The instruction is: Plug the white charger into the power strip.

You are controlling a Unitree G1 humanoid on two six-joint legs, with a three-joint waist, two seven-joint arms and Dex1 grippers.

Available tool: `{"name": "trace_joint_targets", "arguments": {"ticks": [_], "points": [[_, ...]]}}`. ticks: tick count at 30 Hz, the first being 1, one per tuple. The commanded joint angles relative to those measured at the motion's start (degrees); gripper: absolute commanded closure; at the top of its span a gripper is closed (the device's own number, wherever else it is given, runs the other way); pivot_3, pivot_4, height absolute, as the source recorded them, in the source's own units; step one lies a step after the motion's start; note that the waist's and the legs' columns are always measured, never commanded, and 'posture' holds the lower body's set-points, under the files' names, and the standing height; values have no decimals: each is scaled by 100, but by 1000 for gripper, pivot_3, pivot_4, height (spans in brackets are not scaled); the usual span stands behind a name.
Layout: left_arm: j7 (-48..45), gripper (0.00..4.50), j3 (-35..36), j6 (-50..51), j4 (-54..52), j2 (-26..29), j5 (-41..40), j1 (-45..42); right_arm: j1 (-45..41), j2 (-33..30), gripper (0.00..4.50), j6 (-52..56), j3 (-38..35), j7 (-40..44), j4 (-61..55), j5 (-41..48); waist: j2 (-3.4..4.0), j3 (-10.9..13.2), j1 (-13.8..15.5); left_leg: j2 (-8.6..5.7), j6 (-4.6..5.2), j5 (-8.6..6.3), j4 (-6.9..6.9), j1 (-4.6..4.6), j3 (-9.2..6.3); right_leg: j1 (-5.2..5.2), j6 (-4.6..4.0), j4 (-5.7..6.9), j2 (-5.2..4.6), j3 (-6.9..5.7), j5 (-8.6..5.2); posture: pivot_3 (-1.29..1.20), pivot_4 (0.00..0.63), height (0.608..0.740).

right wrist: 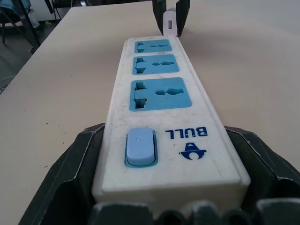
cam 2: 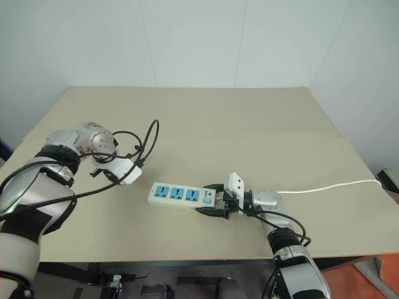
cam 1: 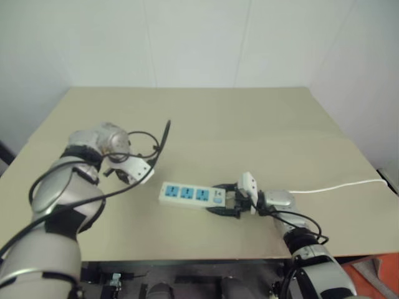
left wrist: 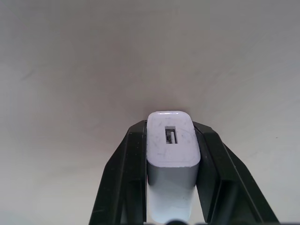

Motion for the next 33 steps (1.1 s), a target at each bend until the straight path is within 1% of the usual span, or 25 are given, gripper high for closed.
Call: {"name": "trace_joint_targets", "arguments": {"ticks": [1,5,7,9,10,12,15,17,20,24,29,33], "points": [[-205,3476,481,-45,-42,77,-417,-272,32,17,1084,3,32,26,33,-8,0,0,0,0,0,0,0,0,0,0,0,0,0,0,0,0,150,740],[-896,3476,1407,33,-155,0,-1404,-375,14,24,1084,-29,45,59,57,-13,0,0,-4,0,0,0,0,0,0,0,0,0,0,-1,0,0,150,740],[-1397,3476,2149,283,-307,-172,-2298,-341,11,27,1084,-34,49,104,80,-5,0,0,-2,0,0,0,0,0,0,0,-1,0,0,-1,0,0,150,740],[-1769,3476,2915,823,-593,-425,-3321,-280,3,32,1084,21,55,177,99,21,0,-1,1,1,0,0,1,0,0,2,-1,2,-1,-2,1,0,150,740],[-1847,3476,3179,1306,-871,-527,-3868,-223,-2,33,1084,28,68,226,114,24,-1,-1,1,0,0,0,2,0,0,2,-1,3,-1,-2,1,0,150,740],[-1888,3476,3411,2205,-1645,-579,-4749,-6,-29,41,1084,44,81,346,158,49,-1,-2,-22,1,0,0,7,-2,-4,4,-1,4,-2,-6,1,0,150,740],[-1888,3476,3315,3158,-3055,-346,-5654,566,-86,49,1084,111,77,568,187,126,9,-7,-139,1,0,0,7,7,-7,7,1,22,-2,-4,0,0,150,740],[-1888,3476,3335,3526,-3777,-223,-5910,920,-119,49,1084,114,94,664,207,116,10,-7,-176,2,0,0,5,16,-9,10,3,29,0,-2,-2,0,150,740],[-1856,3476,3520,4083,-4667,-156,-6138,1401,-167,34,1084,85,174,807,308,30,10,-7,-147,1,0,0,7,23,-12,17,3,30,-1,-4,-2,0,150,740],[-1697,3476,3765,4778,-5845,9,-6564,2166,-168,43,1084,41,270,901,468,-65,10,-7,-141,1,0,0,8,50,-14,54,4,19,-1,-7,-3,0,150,740],[-1435,3476,4008,5381,-6822,78,-6974,2865,-197,50,1084,30,313,944,632,-120,10,-8,-146,1,0,0,7,67,-17,71,3,15,-1,-9,-5,0,150,740],[-1309,3476,4029,5479,-7242,44,-7047,3300,-243,72,1084,-29,337,991,717,-147,11,-8,-144,1,0,0,7,75,-18,79,3,13,-1,-10,-5,0,150,740]]}}
